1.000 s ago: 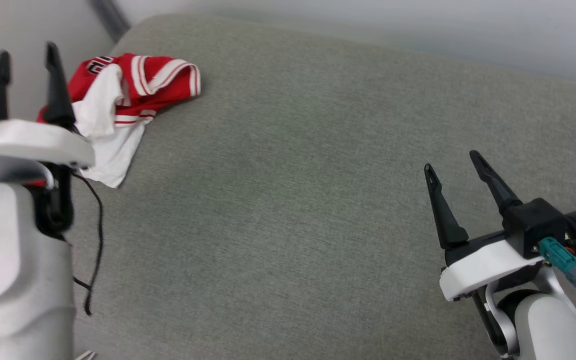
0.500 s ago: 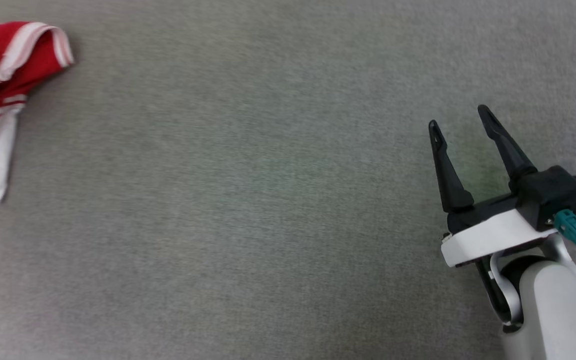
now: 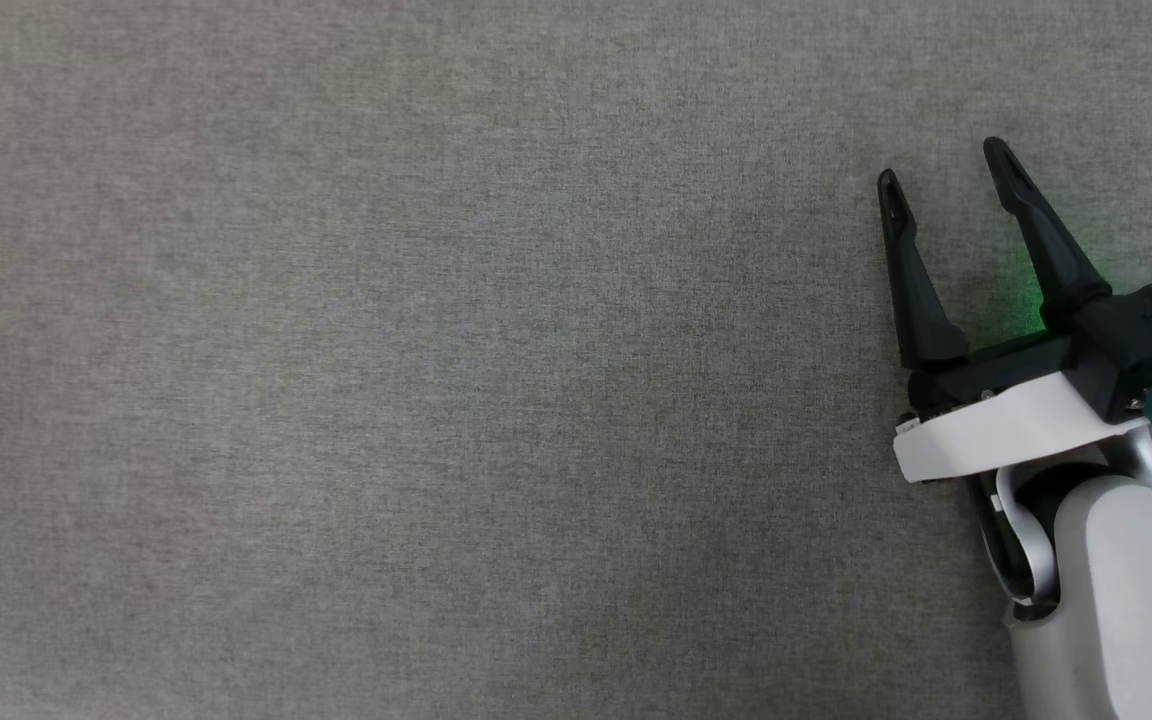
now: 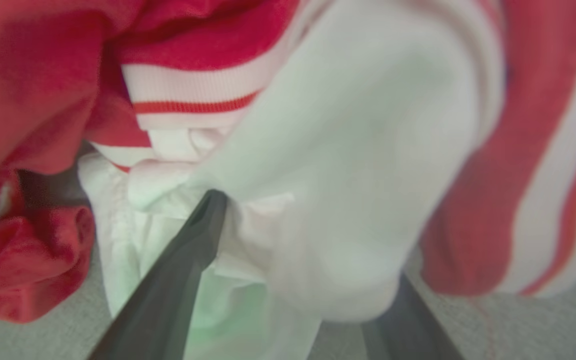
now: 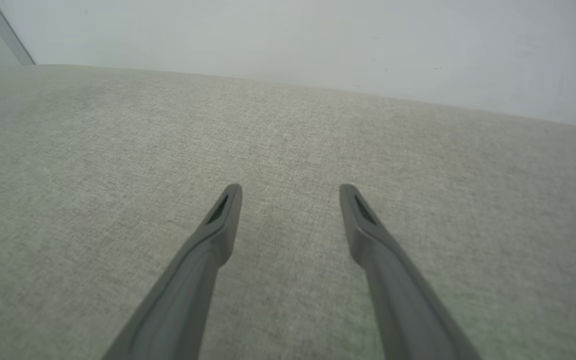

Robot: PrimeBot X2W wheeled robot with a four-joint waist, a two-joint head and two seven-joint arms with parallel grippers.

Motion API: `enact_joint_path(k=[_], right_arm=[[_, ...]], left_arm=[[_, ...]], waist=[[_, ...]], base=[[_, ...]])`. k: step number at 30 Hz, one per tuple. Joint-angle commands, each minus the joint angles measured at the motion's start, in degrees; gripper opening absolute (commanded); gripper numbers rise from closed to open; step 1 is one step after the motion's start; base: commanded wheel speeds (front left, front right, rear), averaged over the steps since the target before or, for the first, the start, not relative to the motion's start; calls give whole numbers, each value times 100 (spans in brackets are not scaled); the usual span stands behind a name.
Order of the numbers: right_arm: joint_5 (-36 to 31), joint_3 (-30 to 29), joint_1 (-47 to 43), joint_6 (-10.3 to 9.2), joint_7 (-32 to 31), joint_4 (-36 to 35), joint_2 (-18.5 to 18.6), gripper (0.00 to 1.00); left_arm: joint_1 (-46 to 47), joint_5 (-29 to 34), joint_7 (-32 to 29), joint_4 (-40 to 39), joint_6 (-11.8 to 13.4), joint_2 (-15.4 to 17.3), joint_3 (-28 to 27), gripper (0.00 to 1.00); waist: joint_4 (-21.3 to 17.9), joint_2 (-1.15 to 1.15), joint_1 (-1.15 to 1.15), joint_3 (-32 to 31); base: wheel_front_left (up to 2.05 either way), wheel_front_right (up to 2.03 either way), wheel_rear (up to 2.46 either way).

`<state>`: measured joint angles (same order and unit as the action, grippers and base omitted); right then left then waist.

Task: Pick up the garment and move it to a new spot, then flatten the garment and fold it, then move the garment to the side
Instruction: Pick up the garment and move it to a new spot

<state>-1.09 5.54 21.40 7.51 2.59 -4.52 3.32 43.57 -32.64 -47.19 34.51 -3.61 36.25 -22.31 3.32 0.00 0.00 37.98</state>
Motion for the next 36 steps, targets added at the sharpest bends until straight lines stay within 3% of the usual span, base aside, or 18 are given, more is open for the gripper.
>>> enact_joint_path(k=[1, 4, 9, 12, 20, 26, 28, 36], right_arm=[[-3, -15, 88, -4, 35, 5, 17, 100], [12, -14, 88, -4, 33, 25, 36, 100], [6, -75, 38, -4, 8, 27, 56, 100], [-8, -111, -30, -4, 17, 47, 54, 100], [77, -178, -313, -4, 77, 207, 8, 100], [160, -259, -583, -4, 95, 277, -33, 100], [225, -334, -784, -4, 93, 321, -44, 100], [518, -434, -1206, -4, 35, 340, -47, 100]], left_arm=[[-234, -54, -81, 187, 58, -214, 40, 100], [-343, -94, -79, 235, 89, -303, 17, 0], [-310, -18, 269, 114, 65, -294, 30, 0], [-192, 124, 785, -14, 22, -194, 51, 0], [282, 686, 3120, -138, -140, -125, 283, 0], [720, 1017, 4690, 25, -332, -154, 821, 0], [969, 1140, 5451, 14, -375, -403, 1357, 0], [758, 1191, 6035, -669, -387, -1260, 2631, 0]], waist=[[-46, 0, 0, 82], [-46, 0, 0, 87], [11, 0, 0, -27], [84, 0, 0, -237], [288, 0, 0, -1126], [337, 0, 0, -1816], [298, 0, 0, -2238], [-50, 0, 0, -2881]], base=[[0, 0, 0], [0, 0, 0], [0, 0, 0], [0, 0, 0], [0, 0, 0], [0, 0, 0], [0, 0, 0], [0, 0, 0]])
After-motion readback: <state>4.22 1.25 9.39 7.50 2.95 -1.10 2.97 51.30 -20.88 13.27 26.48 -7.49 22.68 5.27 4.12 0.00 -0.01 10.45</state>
